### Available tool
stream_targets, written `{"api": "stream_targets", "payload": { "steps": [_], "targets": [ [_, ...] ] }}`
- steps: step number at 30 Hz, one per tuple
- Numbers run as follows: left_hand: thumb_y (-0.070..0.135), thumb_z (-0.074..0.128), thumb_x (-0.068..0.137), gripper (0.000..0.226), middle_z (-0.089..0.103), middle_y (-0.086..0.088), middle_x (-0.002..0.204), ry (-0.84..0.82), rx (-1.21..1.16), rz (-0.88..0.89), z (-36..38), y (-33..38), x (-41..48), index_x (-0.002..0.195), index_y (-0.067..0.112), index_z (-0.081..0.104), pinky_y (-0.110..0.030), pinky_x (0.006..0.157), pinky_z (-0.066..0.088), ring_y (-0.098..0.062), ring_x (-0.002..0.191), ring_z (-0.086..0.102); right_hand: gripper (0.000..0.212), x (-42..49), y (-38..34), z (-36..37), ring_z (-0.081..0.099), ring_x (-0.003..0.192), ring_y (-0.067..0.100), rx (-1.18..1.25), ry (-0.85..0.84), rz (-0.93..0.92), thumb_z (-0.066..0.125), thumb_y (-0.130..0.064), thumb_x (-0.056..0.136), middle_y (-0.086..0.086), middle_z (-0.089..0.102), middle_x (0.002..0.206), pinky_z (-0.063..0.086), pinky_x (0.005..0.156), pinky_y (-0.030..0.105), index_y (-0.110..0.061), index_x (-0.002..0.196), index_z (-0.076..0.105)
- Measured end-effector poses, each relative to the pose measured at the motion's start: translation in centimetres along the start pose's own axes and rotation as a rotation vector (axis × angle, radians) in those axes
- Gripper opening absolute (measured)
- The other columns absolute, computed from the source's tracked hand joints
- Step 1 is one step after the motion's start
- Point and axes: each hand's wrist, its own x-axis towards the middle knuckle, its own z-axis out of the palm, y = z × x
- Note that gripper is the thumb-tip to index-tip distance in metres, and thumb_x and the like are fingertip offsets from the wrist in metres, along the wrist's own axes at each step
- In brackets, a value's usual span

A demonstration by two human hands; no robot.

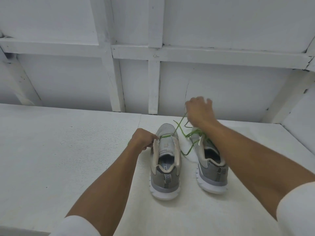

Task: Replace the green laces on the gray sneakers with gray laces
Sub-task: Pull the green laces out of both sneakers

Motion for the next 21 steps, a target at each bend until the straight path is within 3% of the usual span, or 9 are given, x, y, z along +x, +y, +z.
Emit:
{"api": "stream_targets", "payload": {
  "steps": [2,4,8,11,13,17,21],
  "targets": [
    [0.011,0.075,0.079,0.022,0.06,-0.009,0.062,0.004,0.012,0.0,0.0,0.0,0.0,0.094,-0.005,0.074,-0.017,0.038,0.029,-0.01,0.037,0.05,0.039,0.9,1.7,-1.2,0.04,0.122,0.031,0.013,0.086,0.105,0.055,-0.005,0.082,0.008,0.051,0.123,0.029,0.103,0.05,-0.013,0.12,0.055],
    [0.012,0.074,0.08,0.022,0.061,-0.01,0.066,0.004,0.034,0.007,0.0,0.1,0.0,0.095,-0.004,0.074,-0.019,0.041,0.029,-0.013,0.044,0.051,0.042,1.4,2.1,-1.5,0.038,0.125,0.032,0.053,0.074,0.109,0.053,-0.005,0.083,0.01,0.046,0.13,0.029,0.105,0.05,-0.013,0.125,0.051],
    [0.011,0.073,0.081,0.024,0.06,-0.012,0.069,0.001,0.025,0.009,0.0,0.1,-0.1,0.098,-0.007,0.073,-0.02,0.042,0.027,-0.017,0.051,0.05,0.058,0.4,-0.7,0.8,0.014,0.144,0.029,0.177,-0.143,-0.1,0.056,-0.013,0.087,0.006,0.019,0.157,0.02,0.115,0.049,-0.022,0.142,0.039],
    [0.011,0.073,0.081,0.025,0.06,-0.009,0.066,0.006,0.025,0.007,0.0,0.1,-0.3,0.099,-0.006,0.073,-0.018,0.04,0.027,-0.015,0.047,0.051,0.029,-1.0,-2.8,3.2,0.013,0.143,0.026,0.153,-0.303,-0.244,0.061,-0.021,0.089,0.0,0.029,0.152,0.019,0.113,0.049,-0.027,0.118,0.062],
    [0.012,0.073,0.082,0.025,0.059,-0.008,0.064,0.012,0.03,0.004,0.0,0.1,-0.2,0.1,-0.005,0.073,-0.018,0.039,0.027,-0.012,0.042,0.051,0.013,-1.6,-3.1,3.8,0.02,0.139,0.025,0.157,-0.319,-0.249,0.061,-0.022,0.09,-0.003,0.044,0.141,0.023,0.109,0.049,-0.026,0.101,0.066],
    [0.013,0.074,0.082,0.026,0.06,-0.008,0.066,0.006,0.024,-0.005,0.0,0.1,-0.3,0.101,-0.005,0.073,-0.02,0.041,0.028,-0.01,0.039,0.053,0.024,-0.9,-1.0,1.9,0.036,0.127,0.025,0.071,-0.154,-0.121,0.055,-0.011,0.085,-0.001,0.054,0.122,0.029,0.104,0.05,-0.022,0.105,0.061],
    [0.014,0.074,0.082,0.025,0.06,-0.007,0.065,0.014,0.043,0.003,0.1,0.2,-0.4,0.1,-0.004,0.073,-0.019,0.041,0.029,-0.01,0.041,0.053,0.04,0.5,1.8,-0.3,0.034,0.13,0.031,0.037,0.044,0.081,0.053,-0.004,0.083,0.007,0.047,0.132,0.027,0.105,0.051,-0.015,0.121,0.053]
  ]
}}
